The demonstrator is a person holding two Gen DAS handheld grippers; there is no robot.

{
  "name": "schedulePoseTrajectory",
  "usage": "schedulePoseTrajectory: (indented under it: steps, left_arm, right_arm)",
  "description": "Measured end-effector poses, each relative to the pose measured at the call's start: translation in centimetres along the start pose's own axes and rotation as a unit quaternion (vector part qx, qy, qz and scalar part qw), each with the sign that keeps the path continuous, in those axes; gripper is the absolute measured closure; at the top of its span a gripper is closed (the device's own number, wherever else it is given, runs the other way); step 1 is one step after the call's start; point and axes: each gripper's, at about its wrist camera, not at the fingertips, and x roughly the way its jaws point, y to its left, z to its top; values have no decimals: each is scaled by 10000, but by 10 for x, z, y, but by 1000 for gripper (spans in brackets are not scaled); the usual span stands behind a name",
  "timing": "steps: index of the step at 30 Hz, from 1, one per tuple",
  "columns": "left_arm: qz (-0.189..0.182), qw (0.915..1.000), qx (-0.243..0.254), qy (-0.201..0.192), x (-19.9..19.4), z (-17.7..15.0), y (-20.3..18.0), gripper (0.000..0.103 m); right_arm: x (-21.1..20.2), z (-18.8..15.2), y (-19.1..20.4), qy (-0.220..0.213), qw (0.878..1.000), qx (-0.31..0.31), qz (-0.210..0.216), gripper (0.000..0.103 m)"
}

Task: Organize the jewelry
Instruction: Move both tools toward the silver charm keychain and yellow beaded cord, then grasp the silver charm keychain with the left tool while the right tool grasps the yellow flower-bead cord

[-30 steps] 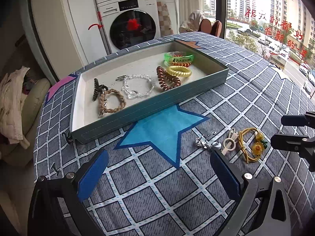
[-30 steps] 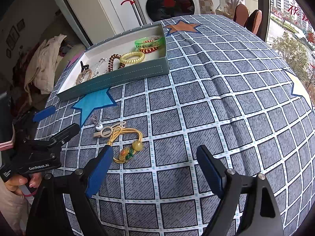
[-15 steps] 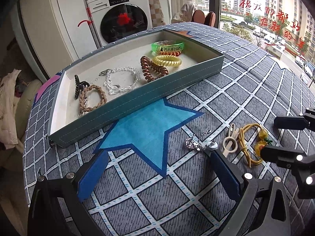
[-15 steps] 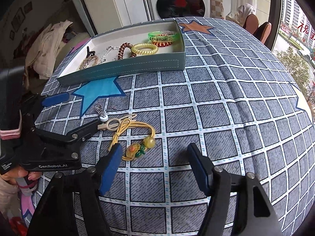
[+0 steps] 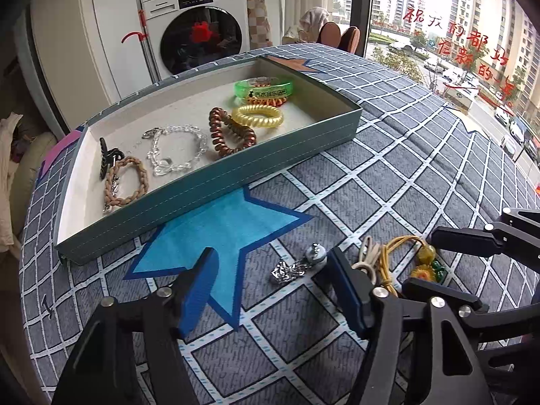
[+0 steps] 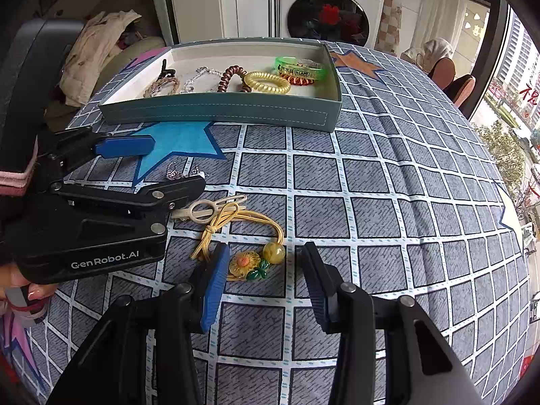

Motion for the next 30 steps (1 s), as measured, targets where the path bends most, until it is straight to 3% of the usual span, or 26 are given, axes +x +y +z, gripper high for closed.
schedulePoseTrajectory:
  steps: [4, 7, 10, 13, 14, 15, 30]
  left_arm:
    - [-197, 9998, 69, 15, -13, -5, -7, 44]
    - [-287, 9995, 132, 31, -25, -12, -8, 67]
    - [-372, 9993, 23, 46, -31, -14, -4, 67]
    - [-427, 9989, -184, 34, -35, -17, 2, 67]
    - [-437, 9987, -255, 26, -36, -18, 5, 67]
    - [-441, 9985, -322, 17, -38, -20, 7, 67]
    - [-337, 9949, -867, -384, -87, -28, 43, 67]
  right_arm:
    - [0, 0, 1, 7, 10000, -27, 7, 58]
    - [0, 0, 2, 13, 10000, -40, 13, 60]
    - [0, 0, 2, 13, 10000, -39, 13, 62]
    - [1, 1, 4, 9, 10000, -48, 20, 70]
    - [0, 1, 5, 6, 10000, -49, 30, 76]
    - [0, 1, 5, -2, 10000, -39, 43, 91]
    - [-18, 14, -24, -242, 9978, 541, 288, 91]
